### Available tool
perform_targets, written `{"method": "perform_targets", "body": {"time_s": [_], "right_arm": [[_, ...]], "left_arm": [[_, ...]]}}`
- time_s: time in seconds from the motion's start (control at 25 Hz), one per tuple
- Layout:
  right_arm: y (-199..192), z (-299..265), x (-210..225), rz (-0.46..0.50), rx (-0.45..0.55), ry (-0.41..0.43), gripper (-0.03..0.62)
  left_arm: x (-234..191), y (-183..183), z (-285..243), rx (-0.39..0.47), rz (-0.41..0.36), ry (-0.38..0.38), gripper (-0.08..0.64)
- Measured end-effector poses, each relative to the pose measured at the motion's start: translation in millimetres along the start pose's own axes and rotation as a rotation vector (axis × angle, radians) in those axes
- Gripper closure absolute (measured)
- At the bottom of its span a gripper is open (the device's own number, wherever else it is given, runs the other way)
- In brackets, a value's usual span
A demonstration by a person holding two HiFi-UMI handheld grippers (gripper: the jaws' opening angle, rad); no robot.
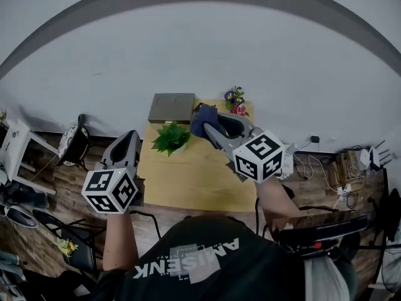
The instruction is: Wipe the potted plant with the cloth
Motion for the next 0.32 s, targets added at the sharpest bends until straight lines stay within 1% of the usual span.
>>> {"method": "perform_targets", "body": {"time_s": [0.12, 0.32], "right_arm": [[-0.1, -0.3, -0.6, 0.004, -0.002, 0.001, 0.48], [-0.7, 0.2, -0.5, -0.005, -0.008, 0.006, 0.48]], "left_arm": [[3.0, 2.0, -2.6, 0.003, -0.029, -0.002, 0.558], [2.3, 1.4, -1.7, 0.002, -0.005, -0.003, 0.558]]}}
Point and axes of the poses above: the fingertips, and each gripper's own axes: z backward along the fingers, x to its right, y out of its top, the point moved 3 cm from there along z, backward along the fingers, and after that the axes turned 5 degrees about y, right-handed, at the moved point
